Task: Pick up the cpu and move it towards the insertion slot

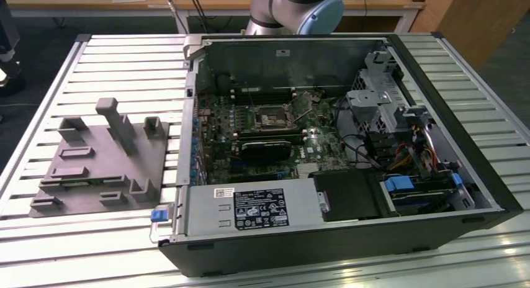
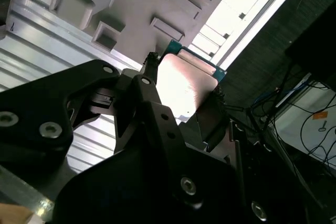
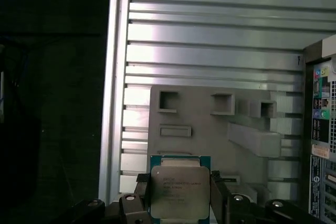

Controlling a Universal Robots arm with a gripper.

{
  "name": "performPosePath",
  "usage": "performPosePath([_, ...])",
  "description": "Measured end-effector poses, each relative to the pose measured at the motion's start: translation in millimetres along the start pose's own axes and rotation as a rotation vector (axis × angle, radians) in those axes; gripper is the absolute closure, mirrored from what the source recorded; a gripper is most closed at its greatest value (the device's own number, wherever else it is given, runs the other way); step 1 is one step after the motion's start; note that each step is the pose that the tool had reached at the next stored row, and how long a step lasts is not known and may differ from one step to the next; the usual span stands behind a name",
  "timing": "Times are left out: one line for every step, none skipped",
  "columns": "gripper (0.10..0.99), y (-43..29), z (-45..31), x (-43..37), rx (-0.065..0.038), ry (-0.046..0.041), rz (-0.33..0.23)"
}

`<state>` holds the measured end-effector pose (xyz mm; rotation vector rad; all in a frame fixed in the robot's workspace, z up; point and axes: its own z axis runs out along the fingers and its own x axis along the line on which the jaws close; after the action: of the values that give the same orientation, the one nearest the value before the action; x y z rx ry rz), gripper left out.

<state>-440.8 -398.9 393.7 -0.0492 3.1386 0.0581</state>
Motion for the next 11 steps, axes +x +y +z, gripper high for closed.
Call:
performPosePath([0.545, 0.2, -0.9, 0.0, 0.0, 0.0, 0.0])
performPosePath([0.545, 0.3, -1.3, -0.2, 0.0, -0.0001, 0.0])
performPosePath([0.545, 0.3, -1.4, -1.2, 0.0, -0.0002, 0.0])
performPosePath([0.545, 0.3, -1.6, -3.0, 0.0, 0.0, 0.0])
performPosePath([0.545, 0.2, -1.6, -5.5, 0.0, 0.0, 0.0])
performPosePath([0.545, 0.2, -1.6, -8.0, 0.0, 0.0, 0.001])
performPosePath([0.545, 0.1, -1.5, -10.7, 0.0, 0.0, 0.001])
performPosePath([0.545, 0.0, -1.5, -13.2, 0.0, -0.0001, 0.001])
performPosePath([0.545, -0.1, -1.5, -15.6, 0.0, -0.0001, 0.002])
performPosePath([0.545, -0.2, -1.6, -18.2, 0.0, 0.0, 0.002])
performPosePath([0.545, -0.2, -1.6, -20.8, 0.0, 0.0, 0.003])
